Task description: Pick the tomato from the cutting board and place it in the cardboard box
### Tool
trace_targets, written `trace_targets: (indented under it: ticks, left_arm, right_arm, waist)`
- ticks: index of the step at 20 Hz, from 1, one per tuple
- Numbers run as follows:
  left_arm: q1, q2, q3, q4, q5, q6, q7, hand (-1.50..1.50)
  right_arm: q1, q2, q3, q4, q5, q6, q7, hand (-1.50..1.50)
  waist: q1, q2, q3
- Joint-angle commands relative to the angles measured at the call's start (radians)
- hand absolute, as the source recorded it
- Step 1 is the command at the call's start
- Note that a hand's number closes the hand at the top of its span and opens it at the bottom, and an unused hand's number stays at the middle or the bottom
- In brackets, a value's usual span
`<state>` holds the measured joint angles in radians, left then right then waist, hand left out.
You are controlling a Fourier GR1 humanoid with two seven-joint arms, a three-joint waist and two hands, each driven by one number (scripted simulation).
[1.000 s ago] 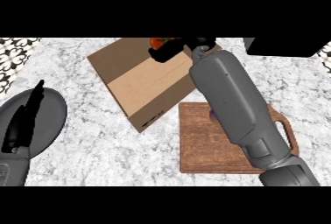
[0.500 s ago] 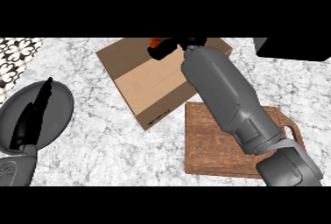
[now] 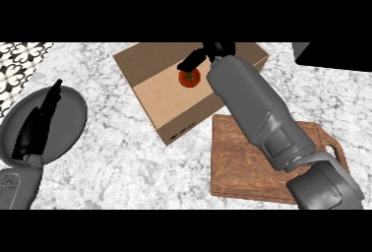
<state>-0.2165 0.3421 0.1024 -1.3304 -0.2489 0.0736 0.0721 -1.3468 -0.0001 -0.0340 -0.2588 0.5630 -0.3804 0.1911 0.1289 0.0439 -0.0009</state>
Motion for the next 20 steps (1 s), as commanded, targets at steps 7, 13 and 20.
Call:
trace_targets:
  ticks: [7, 13, 20]
  left_arm:
    - [-0.026, -0.008, 0.012, 0.026, -0.003, 0.014, 0.004, 0.00]
    - [0.044, -0.029, -0.003, -0.011, -0.020, 0.033, 0.011, 0.00]
    - [0.058, 0.020, 0.081, 0.033, 0.028, 0.010, -0.028, 0.00]
  right_arm:
    - [0.014, 0.000, -0.082, -0.018, -0.104, -0.182, -0.232, -1.50]
    - [0.022, -0.002, -0.194, -0.048, -0.207, -0.231, -0.347, -1.50]
    - [0.092, -0.120, -0.281, -0.061, -0.304, -0.054, -0.478, -1.50]
  waist:
    - [-0.012, 0.003, 0.001]
    - [-0.043, -0.014, 0.002]
    - [-0.096, -0.029, 0.001]
